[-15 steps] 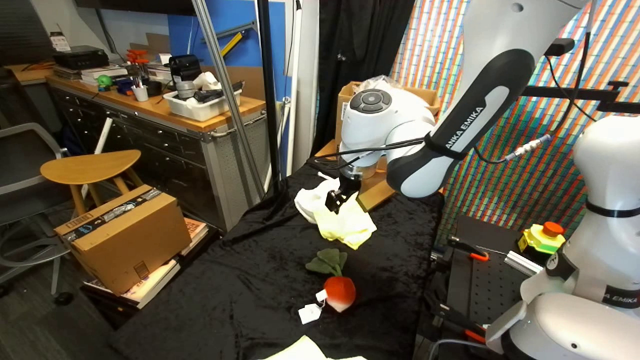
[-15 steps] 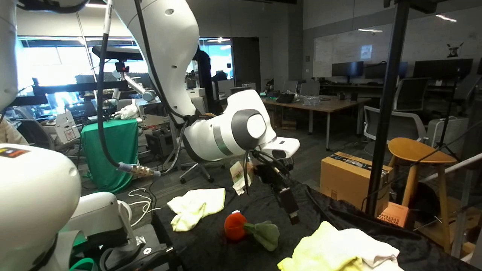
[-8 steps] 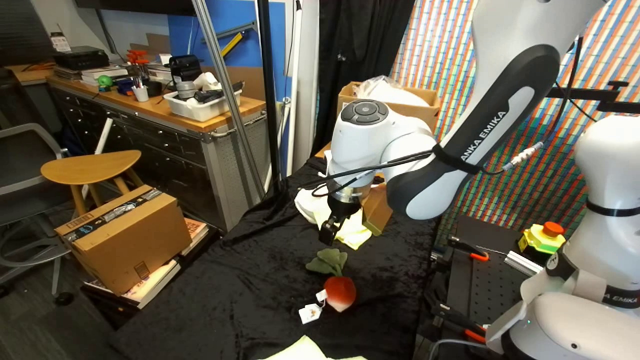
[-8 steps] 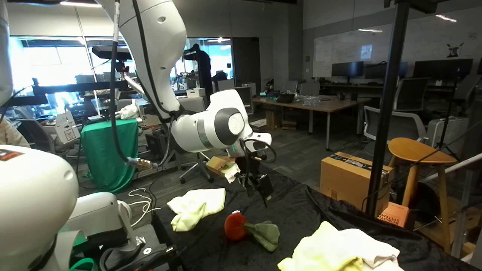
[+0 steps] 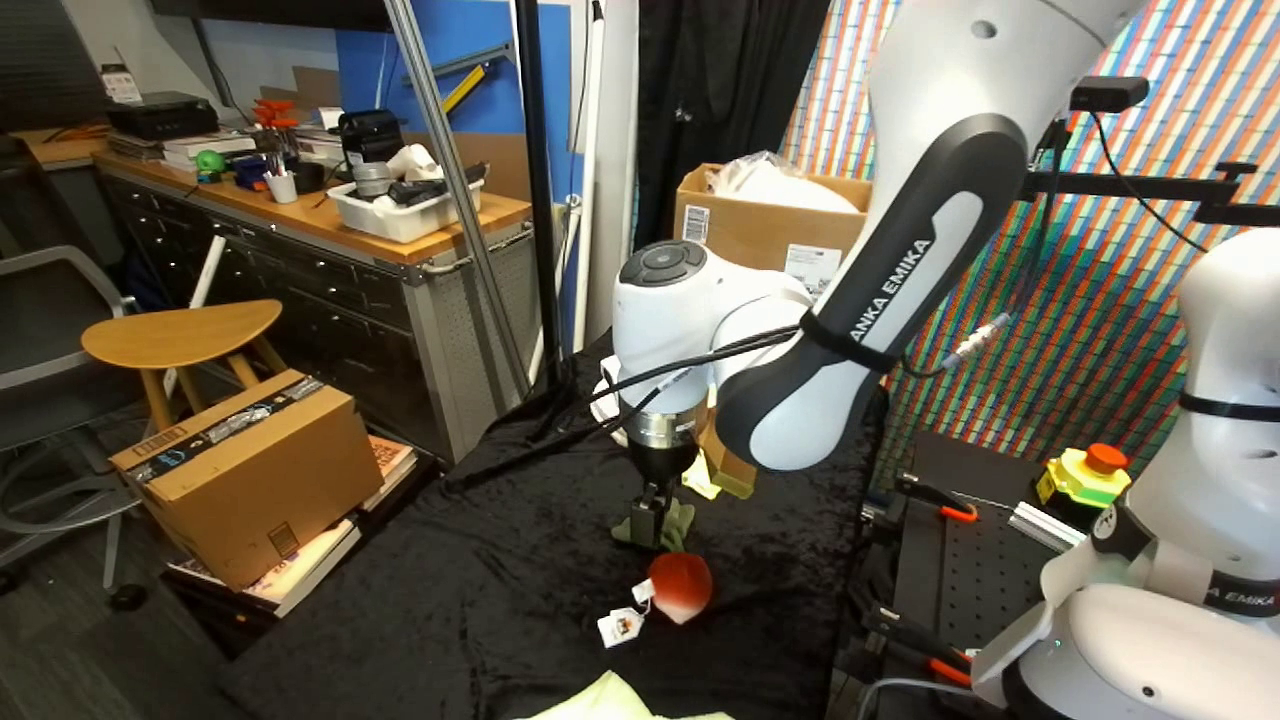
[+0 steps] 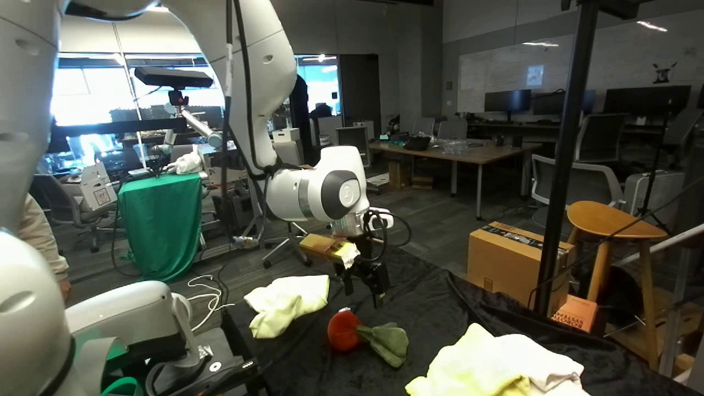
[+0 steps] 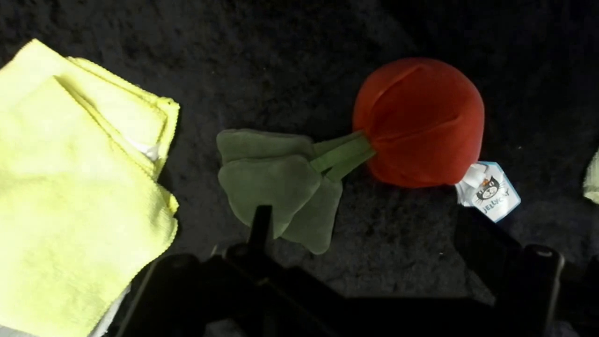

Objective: Pile up all the objects on the table

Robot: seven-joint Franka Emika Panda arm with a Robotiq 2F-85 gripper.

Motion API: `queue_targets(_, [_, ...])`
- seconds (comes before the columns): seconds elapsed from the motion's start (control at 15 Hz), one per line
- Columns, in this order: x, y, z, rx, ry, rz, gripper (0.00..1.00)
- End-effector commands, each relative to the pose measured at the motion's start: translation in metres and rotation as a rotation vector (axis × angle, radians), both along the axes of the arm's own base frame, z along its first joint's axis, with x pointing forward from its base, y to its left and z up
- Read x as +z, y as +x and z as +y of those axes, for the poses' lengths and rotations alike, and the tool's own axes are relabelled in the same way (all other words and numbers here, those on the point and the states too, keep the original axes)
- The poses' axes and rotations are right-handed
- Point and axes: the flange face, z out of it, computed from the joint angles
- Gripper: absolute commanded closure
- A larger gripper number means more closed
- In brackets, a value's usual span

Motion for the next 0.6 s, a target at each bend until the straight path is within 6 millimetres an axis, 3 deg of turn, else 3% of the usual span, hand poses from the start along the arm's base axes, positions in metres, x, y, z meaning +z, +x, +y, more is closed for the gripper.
queue_targets(0.0, [-0.022,0.031,0.006,0.018,-0.012,0.050,0.00])
queue_targets(0.2, [-0.036,0.042,0.004,0.006,-0.023,0.105,0.00])
queue_targets(0.53, [-0.047,0.042,0.001,0.009,-0.038,0.217,0.00])
